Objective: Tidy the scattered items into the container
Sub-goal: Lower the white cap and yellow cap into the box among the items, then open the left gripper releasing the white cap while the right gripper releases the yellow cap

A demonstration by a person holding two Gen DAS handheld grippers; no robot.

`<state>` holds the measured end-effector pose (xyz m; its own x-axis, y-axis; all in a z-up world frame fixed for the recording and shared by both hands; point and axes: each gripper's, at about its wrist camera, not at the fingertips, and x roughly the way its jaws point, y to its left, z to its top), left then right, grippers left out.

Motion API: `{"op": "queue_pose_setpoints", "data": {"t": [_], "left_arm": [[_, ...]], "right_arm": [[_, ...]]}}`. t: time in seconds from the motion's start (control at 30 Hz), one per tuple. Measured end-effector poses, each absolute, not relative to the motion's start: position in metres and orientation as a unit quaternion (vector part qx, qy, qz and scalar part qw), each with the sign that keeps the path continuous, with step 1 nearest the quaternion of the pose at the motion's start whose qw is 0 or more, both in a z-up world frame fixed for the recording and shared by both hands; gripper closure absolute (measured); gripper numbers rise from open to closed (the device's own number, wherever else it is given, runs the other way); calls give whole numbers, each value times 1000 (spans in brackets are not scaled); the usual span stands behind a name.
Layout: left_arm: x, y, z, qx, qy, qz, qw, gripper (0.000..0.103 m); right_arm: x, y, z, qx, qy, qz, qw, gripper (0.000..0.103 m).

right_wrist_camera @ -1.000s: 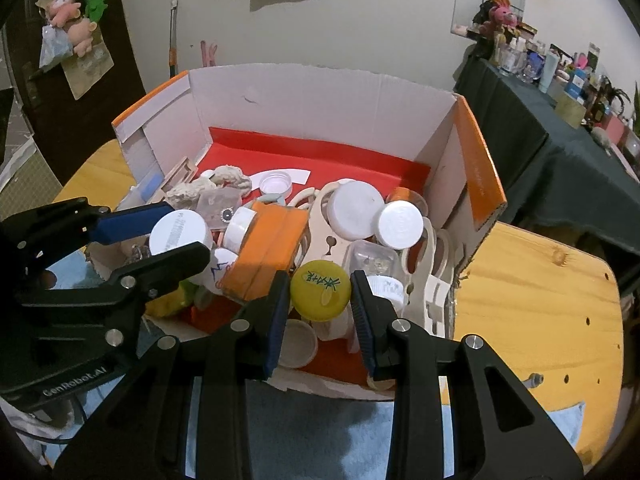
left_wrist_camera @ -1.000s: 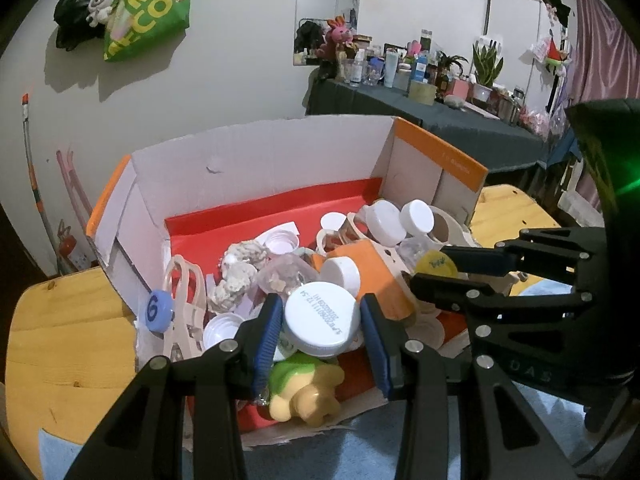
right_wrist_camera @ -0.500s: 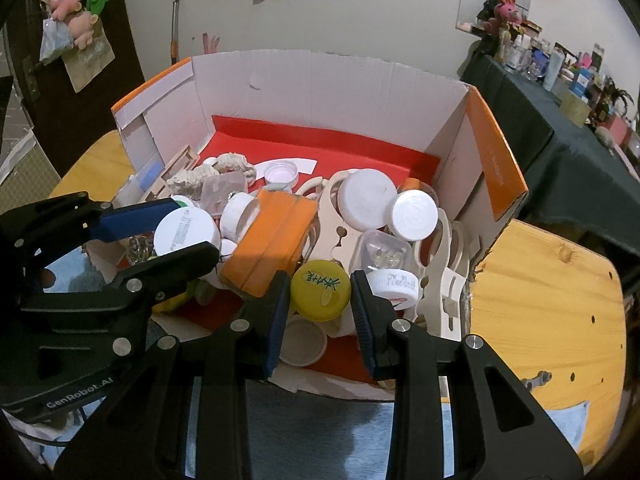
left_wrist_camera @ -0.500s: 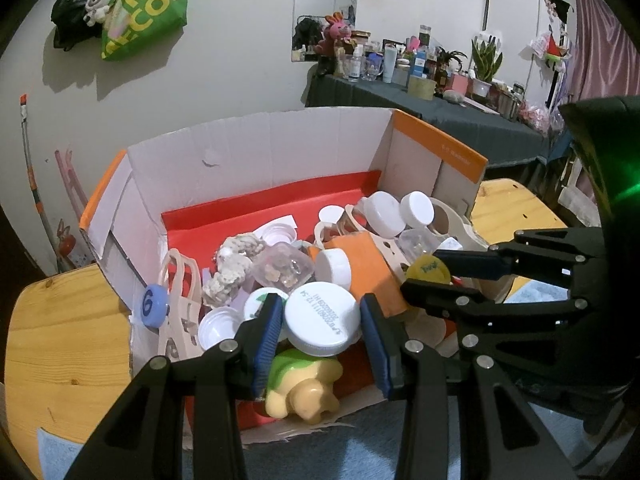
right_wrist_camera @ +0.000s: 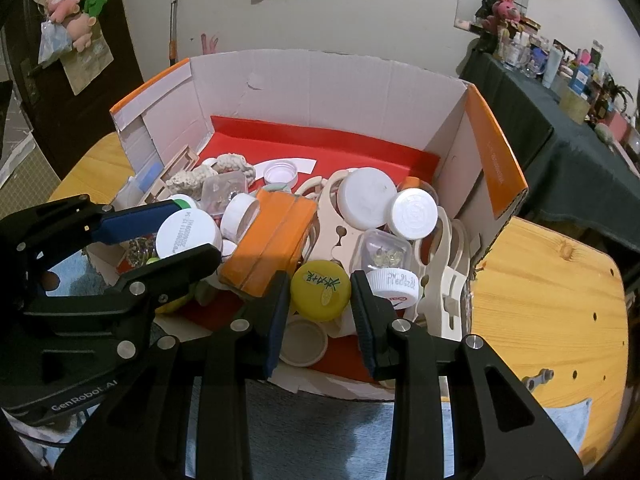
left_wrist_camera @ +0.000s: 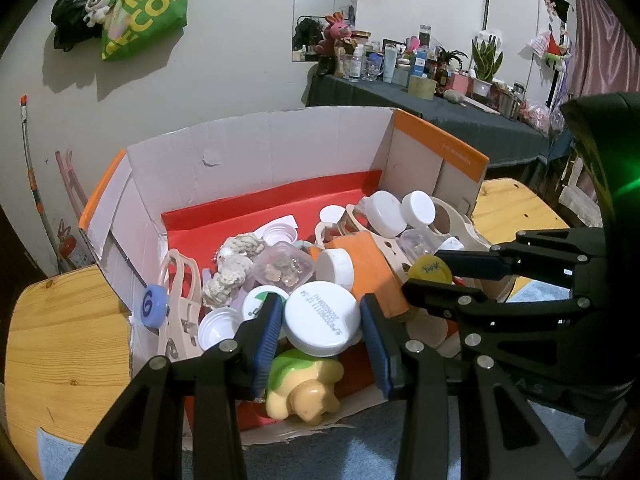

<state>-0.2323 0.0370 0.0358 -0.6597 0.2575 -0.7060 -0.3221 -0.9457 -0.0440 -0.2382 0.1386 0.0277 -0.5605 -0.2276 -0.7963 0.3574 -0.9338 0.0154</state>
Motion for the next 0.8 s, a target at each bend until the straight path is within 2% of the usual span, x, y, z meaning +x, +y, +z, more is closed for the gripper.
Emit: {"op": "queue_pose_setpoints", "data": {"t": [0.5,0.8], "left_arm": [[-231,38,36,-381,42,910,160,57],[-230,37,36,-380,39,910,160,57]], "right_arm": [[-239,141,27,443,63,-878,168,72],[-240,142,26,446,60,-877,168,66]]}}
